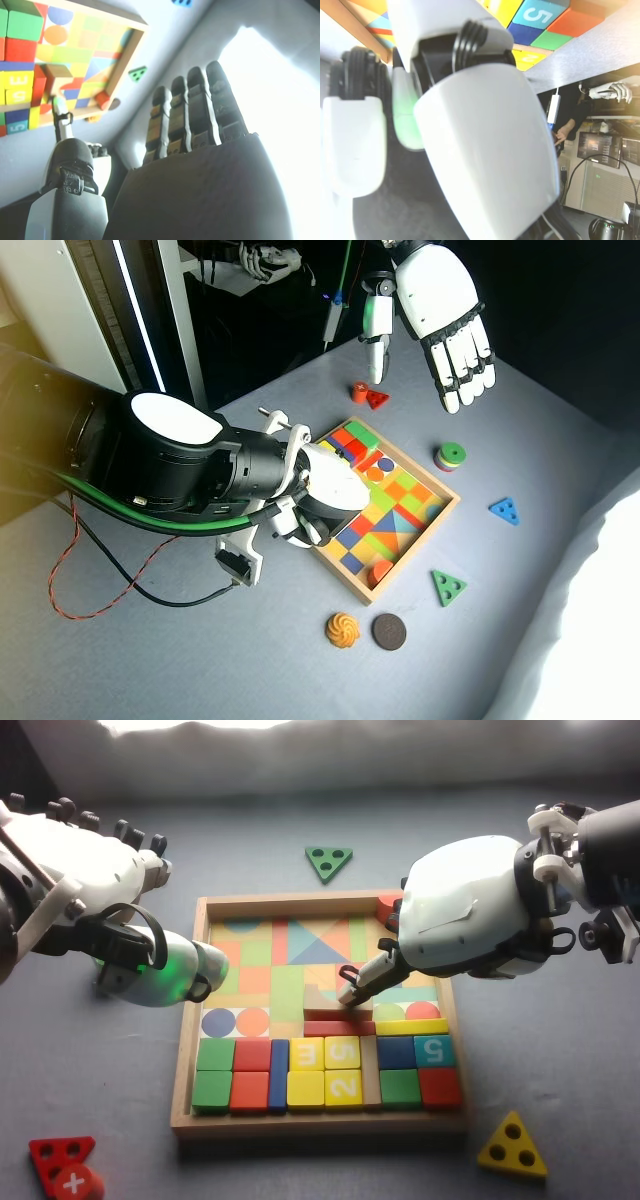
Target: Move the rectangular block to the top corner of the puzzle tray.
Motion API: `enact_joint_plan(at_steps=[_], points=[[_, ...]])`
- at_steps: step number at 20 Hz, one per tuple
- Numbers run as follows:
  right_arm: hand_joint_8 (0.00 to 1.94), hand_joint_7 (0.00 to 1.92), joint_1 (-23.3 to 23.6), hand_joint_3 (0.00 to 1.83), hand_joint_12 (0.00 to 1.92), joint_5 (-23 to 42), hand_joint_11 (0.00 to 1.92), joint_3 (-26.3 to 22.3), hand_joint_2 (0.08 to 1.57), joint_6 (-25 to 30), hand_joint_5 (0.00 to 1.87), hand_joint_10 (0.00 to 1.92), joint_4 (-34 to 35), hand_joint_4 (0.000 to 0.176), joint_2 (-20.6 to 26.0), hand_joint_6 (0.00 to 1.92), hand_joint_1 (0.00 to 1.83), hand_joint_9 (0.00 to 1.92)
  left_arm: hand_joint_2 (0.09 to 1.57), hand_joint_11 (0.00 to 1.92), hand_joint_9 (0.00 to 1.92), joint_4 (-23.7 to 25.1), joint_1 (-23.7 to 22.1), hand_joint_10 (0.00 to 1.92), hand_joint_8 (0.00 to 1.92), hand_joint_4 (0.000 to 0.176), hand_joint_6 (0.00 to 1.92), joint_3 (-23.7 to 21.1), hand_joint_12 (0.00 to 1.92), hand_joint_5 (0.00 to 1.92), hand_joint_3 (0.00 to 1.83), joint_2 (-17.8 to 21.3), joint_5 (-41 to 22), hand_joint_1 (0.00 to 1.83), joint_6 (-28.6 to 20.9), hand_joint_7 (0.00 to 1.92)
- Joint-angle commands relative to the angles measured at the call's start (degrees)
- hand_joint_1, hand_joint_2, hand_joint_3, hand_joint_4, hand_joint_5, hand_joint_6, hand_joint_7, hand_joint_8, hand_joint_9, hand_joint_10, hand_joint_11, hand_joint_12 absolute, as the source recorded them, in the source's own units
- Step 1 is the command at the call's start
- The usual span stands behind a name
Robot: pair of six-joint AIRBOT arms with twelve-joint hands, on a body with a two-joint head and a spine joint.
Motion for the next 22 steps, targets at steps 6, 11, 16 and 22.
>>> enact_joint_plan(at_steps=[6, 11, 16, 22], points=[[1.94, 1.49, 0.22, 0.53, 1.92, -0.22, 1.89, 0.03, 0.93, 1.38, 0.4, 1.92, 0.42, 0.0, 0.63, 0.01, 1.75, 1.72, 1.22, 0.05, 0.13, 4.93, -0.67, 0.0, 0.01, 0.0, 0.0, -0.28, 0.1, 0.14, 0.0, 0.76, 0.07, 0.0, 0.28, 0.15], [1.94, 1.47, -0.05, 0.54, 1.92, -0.02, 1.91, 0.03, 0.93, 3.14, 0.41, 1.92, -1.43, 0.0, 0.83, 0.02, 1.77, 1.73, 1.22, 0.07, 0.15, 4.97, -0.67, 0.0, 0.01, 0.0, 0.01, -0.27, 0.11, 0.15, 0.0, 0.76, 0.07, 0.0, 0.28, 0.16], [1.94, 1.51, -0.25, 0.53, 1.92, -0.51, 1.91, 0.26, 0.94, 3.12, 0.39, 1.92, -2.34, 0.0, 1.37, 0.01, 1.77, 1.74, 1.23, 0.05, 0.13, 5.1, -0.63, 0.0, 0.0, 0.0, 0.0, -0.27, 0.11, 0.14, 0.01, 0.76, 0.07, 0.0, 0.28, 0.14], [1.94, 1.53, -0.64, 0.53, 1.92, -0.82, 1.91, 2.13, 0.94, 2.87, 0.43, 1.92, -2.31, 0.0, 1.21, 0.01, 1.77, 1.73, 1.22, 0.04, 0.13, 5.22, -0.61, 0.0, 0.0, 0.0, 0.0, -0.26, 0.12, 0.13, 0.0, 0.76, 0.09, 0.0, 0.28, 0.14]])
